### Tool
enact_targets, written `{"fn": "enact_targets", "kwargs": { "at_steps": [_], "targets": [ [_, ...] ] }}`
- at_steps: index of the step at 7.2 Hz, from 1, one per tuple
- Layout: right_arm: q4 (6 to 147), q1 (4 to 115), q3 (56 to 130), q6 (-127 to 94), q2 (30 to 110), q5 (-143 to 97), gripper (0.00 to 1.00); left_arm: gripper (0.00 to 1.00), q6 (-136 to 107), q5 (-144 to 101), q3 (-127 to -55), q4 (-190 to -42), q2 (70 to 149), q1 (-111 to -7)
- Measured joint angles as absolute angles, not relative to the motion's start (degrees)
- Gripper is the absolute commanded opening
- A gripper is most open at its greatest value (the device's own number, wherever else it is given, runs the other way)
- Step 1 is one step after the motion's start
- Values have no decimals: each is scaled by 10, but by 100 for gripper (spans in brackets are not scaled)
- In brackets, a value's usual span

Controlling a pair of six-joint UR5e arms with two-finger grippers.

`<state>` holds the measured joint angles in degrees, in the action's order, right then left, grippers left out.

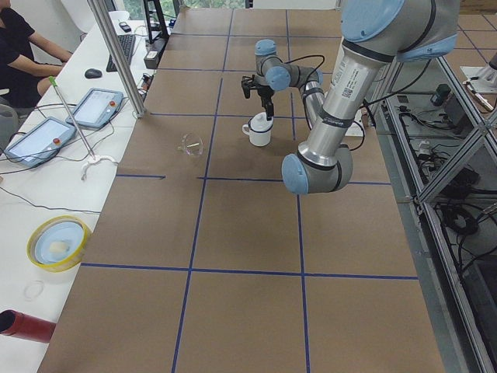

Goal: Remove funnel from cup
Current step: 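Adjust the lid seated on the mug with the left gripper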

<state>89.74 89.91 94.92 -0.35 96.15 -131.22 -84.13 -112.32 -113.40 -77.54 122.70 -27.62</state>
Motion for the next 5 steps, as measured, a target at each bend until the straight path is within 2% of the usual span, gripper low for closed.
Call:
{"fn": "enact_targets", "kwargs": {
  "at_steps": [5],
  "targets": [
    [897, 899, 949, -4, 962, -1312, 100, 100, -862, -1122, -1130, -797, 1228, -257]
  ]
}}
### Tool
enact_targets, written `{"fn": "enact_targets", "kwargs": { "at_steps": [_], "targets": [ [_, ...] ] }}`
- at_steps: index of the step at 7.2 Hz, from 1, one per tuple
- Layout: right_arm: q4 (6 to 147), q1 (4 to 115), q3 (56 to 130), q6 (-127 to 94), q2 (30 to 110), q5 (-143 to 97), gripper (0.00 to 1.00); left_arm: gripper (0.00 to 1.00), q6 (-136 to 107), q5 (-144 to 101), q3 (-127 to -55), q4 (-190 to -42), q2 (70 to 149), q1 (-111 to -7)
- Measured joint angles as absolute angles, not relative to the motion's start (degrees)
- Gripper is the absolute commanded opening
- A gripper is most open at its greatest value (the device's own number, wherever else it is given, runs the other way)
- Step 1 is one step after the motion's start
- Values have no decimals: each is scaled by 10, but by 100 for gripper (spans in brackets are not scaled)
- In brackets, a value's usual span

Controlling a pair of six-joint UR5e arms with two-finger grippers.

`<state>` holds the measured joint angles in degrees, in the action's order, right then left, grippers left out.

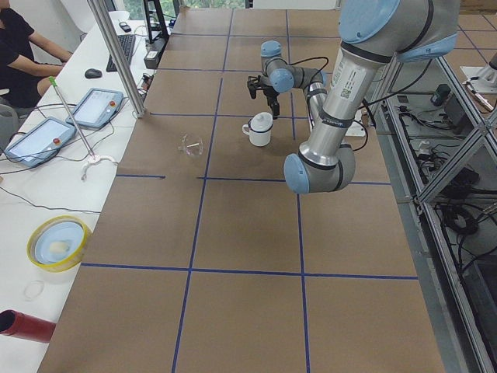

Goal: Remove funnel from cup
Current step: 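Adjust the lid seated on the mug with the left gripper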

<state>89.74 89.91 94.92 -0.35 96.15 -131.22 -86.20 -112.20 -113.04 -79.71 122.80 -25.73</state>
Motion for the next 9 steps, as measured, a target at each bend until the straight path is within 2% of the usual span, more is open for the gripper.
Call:
{"fn": "enact_targets", "kwargs": {
  "at_steps": [9],
  "targets": [
    [897, 899, 949, -4, 962, -1312, 100, 100, -860, -1117, -1105, -830, 1233, -256]
  ]
}}
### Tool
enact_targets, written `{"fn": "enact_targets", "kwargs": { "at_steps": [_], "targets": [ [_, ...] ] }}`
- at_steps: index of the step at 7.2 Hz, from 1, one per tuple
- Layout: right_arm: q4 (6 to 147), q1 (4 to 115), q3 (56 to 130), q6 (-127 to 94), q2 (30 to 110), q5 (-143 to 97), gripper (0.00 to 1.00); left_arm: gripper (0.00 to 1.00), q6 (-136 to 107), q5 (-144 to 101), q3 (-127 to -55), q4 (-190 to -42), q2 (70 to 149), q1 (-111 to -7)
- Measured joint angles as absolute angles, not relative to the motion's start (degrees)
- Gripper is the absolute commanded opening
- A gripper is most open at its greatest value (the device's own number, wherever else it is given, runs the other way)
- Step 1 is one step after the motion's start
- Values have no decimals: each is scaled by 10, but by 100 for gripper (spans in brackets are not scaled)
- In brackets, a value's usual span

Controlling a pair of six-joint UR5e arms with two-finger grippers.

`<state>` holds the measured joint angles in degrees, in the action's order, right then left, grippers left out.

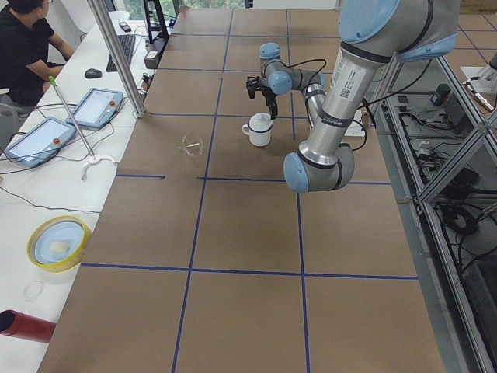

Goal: Remove funnel from cup
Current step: 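Adjust the lid seated on the mug with the left gripper, then open the left gripper and withdraw it away from the mug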

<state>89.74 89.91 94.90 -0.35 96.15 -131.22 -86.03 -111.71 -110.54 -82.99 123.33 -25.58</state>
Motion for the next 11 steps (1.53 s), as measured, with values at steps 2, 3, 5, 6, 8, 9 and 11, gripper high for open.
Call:
{"fn": "enact_targets", "kwargs": {
  "at_steps": [2, 3, 5, 6, 8, 9, 11],
  "targets": [
    [897, 899, 949, -4, 962, -1312, 100, 100, -860, -1117, -1103, -831, 1233, -256],
    [897, 899, 949, -4, 962, -1312, 100, 100, -860, -1117, -1101, -833, 1234, -256],
    [897, 899, 949, -4, 962, -1312, 100, 100, -860, -1117, -1099, -834, 1235, -256],
    [897, 899, 949, -3, 962, -1312, 100, 100, -860, -1117, -1099, -835, 1235, -256],
    [897, 899, 949, -4, 962, -1312, 100, 100, -860, -1117, -1100, -834, 1235, -256],
    [897, 899, 949, -3, 962, -1312, 100, 100, -860, -1116, -1103, -834, 1235, -256],
    [897, 899, 949, -4, 962, -1312, 100, 100, -859, -1116, -1134, -832, 1226, -267]
  ]
}}
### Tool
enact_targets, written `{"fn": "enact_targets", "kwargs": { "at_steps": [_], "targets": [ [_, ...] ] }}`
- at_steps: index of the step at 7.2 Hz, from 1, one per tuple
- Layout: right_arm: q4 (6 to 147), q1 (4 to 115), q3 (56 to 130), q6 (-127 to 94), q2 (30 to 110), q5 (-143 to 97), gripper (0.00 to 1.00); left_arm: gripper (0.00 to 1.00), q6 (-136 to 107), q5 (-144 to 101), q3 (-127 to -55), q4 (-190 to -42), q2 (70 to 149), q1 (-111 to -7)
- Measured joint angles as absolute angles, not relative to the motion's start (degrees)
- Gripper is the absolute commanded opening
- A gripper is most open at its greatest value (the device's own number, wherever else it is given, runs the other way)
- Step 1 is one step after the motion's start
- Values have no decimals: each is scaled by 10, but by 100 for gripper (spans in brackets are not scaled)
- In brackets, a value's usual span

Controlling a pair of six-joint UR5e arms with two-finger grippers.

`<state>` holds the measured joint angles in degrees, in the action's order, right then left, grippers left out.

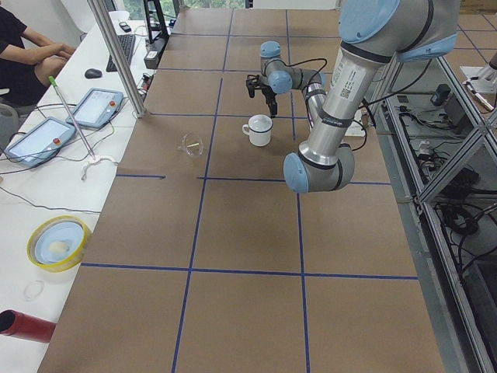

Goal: Remove funnel from cup
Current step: 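Open the left gripper and withdraw it away from the mug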

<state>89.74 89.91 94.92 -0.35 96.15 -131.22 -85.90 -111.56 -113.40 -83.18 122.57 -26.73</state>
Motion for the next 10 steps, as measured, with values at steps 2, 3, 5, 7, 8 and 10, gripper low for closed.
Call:
{"fn": "enact_targets", "kwargs": {
  "at_steps": [2, 3, 5, 7, 8, 10],
  "targets": [
    [897, 899, 949, -4, 962, -1312, 100, 100, -853, -1116, -1179, -829, 1210, -323],
    [897, 899, 949, -4, 962, -1312, 100, 100, -829, -1116, -1187, -829, 1207, -355],
    [897, 899, 949, -4, 962, -1312, 100, 100, -705, -1116, -1188, -831, 1189, -420],
    [897, 899, 949, -4, 962, -1312, 100, 100, -551, -1120, -1176, -836, 1168, -496],
    [897, 899, 949, -4, 962, -1312, 100, 100, -491, -1122, -1164, -840, 1156, -535],
    [897, 899, 949, -4, 962, -1312, 100, 100, -354, -1168, -1117, -850, 1118, -633]
  ]
}}
